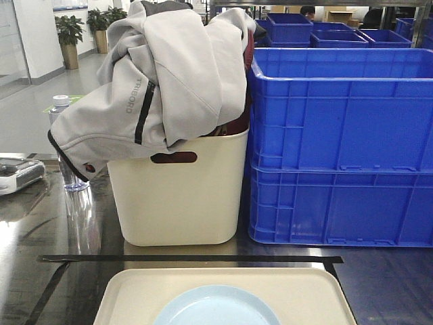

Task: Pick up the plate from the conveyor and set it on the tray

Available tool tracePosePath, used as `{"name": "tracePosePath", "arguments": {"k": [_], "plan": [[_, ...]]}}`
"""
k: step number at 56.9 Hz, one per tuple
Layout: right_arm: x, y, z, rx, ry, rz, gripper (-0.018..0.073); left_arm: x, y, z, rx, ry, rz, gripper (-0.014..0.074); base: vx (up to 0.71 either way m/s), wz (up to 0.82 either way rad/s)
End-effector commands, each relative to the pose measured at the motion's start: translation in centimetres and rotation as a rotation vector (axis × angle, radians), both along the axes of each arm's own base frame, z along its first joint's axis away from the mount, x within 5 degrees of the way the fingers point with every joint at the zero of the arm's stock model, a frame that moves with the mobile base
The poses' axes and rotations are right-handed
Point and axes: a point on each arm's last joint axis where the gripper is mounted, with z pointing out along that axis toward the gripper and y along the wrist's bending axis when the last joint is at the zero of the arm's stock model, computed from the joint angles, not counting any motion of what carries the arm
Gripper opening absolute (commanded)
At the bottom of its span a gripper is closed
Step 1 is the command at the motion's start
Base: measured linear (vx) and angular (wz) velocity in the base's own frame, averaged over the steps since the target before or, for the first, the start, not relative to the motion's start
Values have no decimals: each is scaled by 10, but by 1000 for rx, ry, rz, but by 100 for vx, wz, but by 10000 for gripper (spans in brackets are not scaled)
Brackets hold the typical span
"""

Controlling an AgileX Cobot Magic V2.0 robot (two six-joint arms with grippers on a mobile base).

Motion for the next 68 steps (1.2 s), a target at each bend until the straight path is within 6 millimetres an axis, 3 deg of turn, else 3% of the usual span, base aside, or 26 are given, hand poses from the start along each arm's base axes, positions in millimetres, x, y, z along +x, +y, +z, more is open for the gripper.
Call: {"name": "tracePosePath", "arguments": {"k": [1, 32, 42, 54, 68], "plan": [[0, 0, 15, 24, -104, 1, -9, 2, 2, 14, -67, -64, 29, 0, 0, 0], [0, 0, 15, 20, -103, 1, -9, 5, 4, 9, -13, -90, 53, 0, 0, 0], [0, 0, 15, 20, -103, 1, -9, 15, 20, -30, 118, -186, 276, 1, 0, 0], [0, 0, 15, 20, -103, 1, -9, 15, 33, -90, 92, -263, 463, 1, 0, 0], [1, 0, 15, 20, -102, 1, -9, 15, 33, -95, 132, -214, 470, 3, 0, 0]]}}
